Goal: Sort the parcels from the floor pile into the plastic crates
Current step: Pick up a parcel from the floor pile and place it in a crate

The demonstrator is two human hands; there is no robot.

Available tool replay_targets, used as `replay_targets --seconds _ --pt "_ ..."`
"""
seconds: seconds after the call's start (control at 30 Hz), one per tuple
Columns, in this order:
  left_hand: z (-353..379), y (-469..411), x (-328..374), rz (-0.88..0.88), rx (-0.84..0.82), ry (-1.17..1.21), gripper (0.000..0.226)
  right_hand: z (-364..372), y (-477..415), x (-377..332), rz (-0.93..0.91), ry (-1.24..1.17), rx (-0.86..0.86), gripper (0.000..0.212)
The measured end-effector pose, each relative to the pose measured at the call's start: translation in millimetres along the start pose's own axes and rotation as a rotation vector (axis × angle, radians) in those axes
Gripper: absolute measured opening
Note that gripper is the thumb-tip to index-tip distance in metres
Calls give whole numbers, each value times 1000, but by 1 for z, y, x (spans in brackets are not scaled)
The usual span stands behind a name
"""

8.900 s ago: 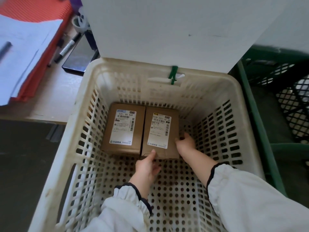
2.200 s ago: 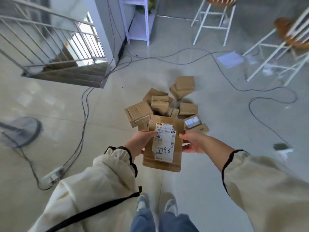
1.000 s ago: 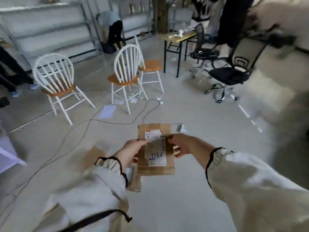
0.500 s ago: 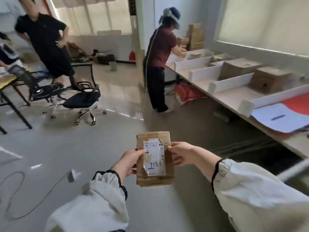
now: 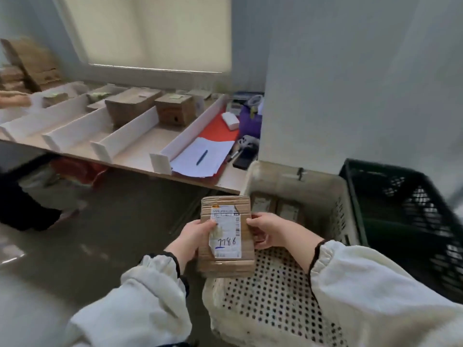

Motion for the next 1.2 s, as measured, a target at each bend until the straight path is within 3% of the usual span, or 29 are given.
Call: replay_targets --seconds 0.2,0.37,0.63,0.9,1.03,1.2 --pt "71 -88 24 -81 -207 -234 32 -84 -1 18 33 -238 191 12" --pt "112 -141 17 -135 -255 -400 46 -128 -10 39 87 -318 288 11" --pt "124 -209 -38 -300 -112 -302 64 -170 -83 77 179 -278 276 21" --pt "115 -269 -115 -346 -100 -149 39 -191 -170 133 290 -304 202 20" --pt "106 -297 -159 -418 -72 -151 50 -195 -199 166 365 -265 202 31" --pt "109 -315 -186 -428 -65 -124 39 -201 -230 196 404 -262 214 44"
Point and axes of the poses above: each hand's wrist, its own y-axis away from the middle knuckle, its own z-axis out of the palm, x = y × z, the point moved 4 cm from there along -y, towards the middle knuckle, and after that the axes turned 12 degrees about -x, right-handed, at the moved point
